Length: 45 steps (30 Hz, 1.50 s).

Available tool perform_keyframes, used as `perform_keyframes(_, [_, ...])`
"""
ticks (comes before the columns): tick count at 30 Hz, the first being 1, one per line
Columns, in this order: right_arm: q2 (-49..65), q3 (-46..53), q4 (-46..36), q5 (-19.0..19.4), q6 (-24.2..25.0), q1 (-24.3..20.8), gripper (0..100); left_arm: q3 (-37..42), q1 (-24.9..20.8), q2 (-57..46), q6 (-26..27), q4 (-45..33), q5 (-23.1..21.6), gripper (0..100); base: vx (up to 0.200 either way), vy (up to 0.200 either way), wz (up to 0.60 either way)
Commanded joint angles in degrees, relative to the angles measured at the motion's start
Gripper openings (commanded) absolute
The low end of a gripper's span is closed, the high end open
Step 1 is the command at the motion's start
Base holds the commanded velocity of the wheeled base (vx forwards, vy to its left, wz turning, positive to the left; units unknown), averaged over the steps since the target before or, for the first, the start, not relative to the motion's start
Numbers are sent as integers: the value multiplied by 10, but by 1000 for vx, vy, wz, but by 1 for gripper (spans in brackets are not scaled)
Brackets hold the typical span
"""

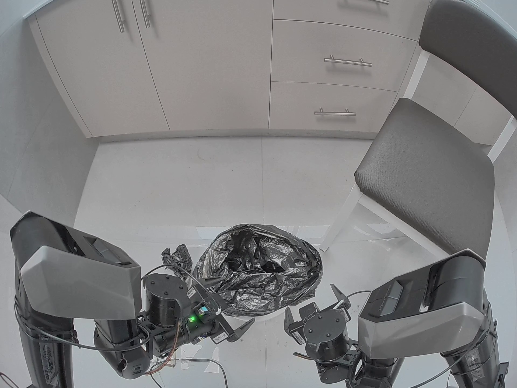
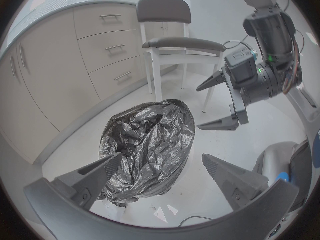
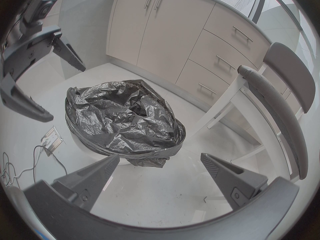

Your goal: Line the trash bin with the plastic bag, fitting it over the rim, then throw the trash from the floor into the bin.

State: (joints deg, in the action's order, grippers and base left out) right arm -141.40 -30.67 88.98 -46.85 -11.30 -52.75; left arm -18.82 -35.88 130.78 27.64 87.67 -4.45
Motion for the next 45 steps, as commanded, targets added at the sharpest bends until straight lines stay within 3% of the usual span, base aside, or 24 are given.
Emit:
perform_keyframes(1, [1,0,10,0,2,0,100,-4,2,17,6,0,1,100,0,0,0])
perform_keyframes(12, [0,-1,10,0,3,0,100,-62,6,99,1,0,-6,100,0,0,0])
perform_keyframes(18, [-5,0,10,0,9,0,100,-137,21,138,1,0,-5,100,0,0,0])
perform_keyframes(30, [-6,-1,10,0,9,0,100,-139,32,145,6,0,-4,100,0,0,0])
perform_keyframes(31, [-6,-1,10,0,9,0,100,-139,32,144,6,0,-4,0,0,0,0])
perform_keyframes(45, [-4,-2,10,0,9,1,100,-75,5,105,1,2,-6,0,0,0,0])
